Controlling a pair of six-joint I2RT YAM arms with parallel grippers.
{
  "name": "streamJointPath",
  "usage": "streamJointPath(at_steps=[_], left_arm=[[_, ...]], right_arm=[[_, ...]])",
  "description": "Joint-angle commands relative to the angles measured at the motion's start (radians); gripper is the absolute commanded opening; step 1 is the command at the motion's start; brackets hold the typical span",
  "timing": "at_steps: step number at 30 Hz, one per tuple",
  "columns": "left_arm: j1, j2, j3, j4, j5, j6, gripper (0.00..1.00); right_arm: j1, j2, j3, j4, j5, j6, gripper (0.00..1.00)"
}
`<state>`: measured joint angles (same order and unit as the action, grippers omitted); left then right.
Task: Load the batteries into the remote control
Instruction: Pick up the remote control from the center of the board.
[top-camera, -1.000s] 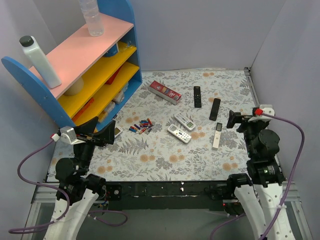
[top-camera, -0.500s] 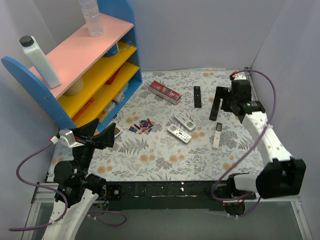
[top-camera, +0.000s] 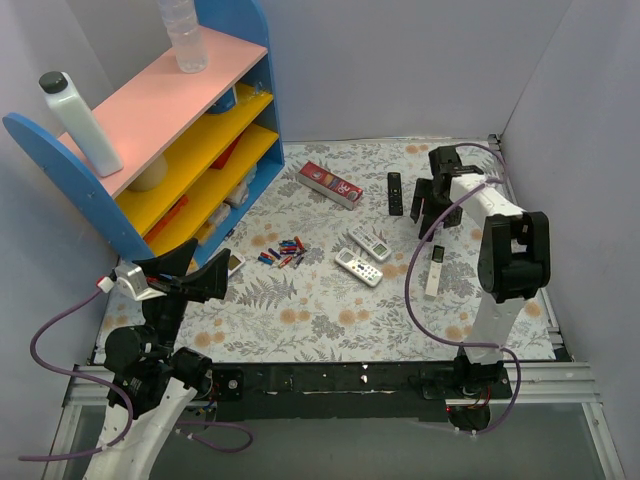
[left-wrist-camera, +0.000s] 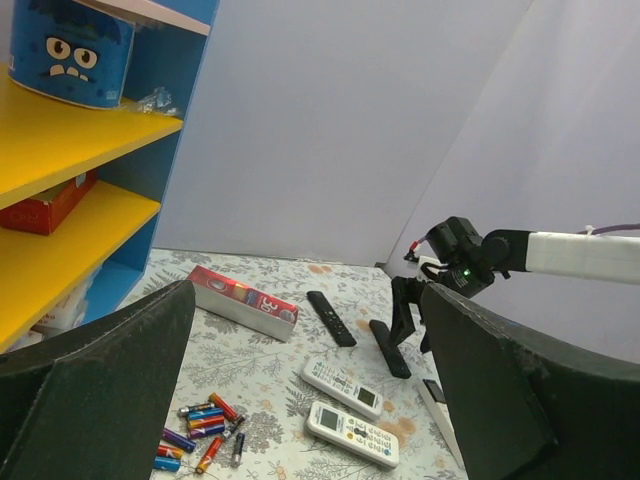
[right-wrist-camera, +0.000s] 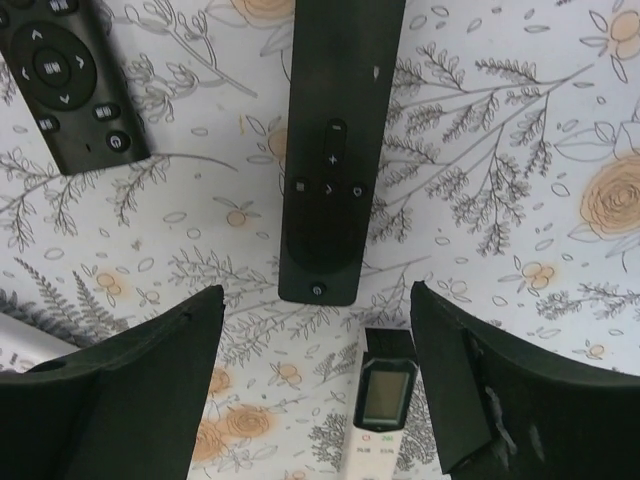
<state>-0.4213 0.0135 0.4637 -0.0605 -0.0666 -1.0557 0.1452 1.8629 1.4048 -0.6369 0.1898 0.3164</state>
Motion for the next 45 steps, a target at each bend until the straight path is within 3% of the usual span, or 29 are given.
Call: streamJointPath(at_steps=[1, 16, 22, 24, 30, 40, 45], left_arm=[[-0.004, -0.004, 0.009, -0.013, -0.010, 0.002, 0.98], [-0.004, 0.017, 0.006, -0.012, -0.001, -0.003, 0.98], [-0.005, 0.089, 0.018, -0.001, 0.043, -0.029, 0.98], [-0.004, 0.121, 0.023, 0.002, 0.066, -0.039, 0.98], [-0.004, 0.318, 0.033, 0.056, 0.232, -0.110, 0.98], [-0.004, 0.675, 0.056, 0.309, 0.487, -0.285, 0.98], [-0.010, 0.821, 0.047, 0.477, 0.599, -0.378, 0.98]], right_arm=[[-0.002, 0.071, 0.100, -0.020, 0.030, 0.050, 0.81], [-0.003, 0.186, 0.106, 0.002, 0.077, 0.076, 0.71], [-0.007, 0.190, 0.074, 0.026, 0.068, 0.072, 0.61], [-0.007, 0.183, 0.059, 0.031, 0.059, 0.069, 0.53], [-0.006, 0.036, -0.056, 0.120, 0.022, 0.070, 0.35], [0.048, -0.336, -0.341, 0.302, -0.150, 0.024, 0.33], [0.117, -0.556, -0.541, 0.489, -0.295, 0.033, 0.33]])
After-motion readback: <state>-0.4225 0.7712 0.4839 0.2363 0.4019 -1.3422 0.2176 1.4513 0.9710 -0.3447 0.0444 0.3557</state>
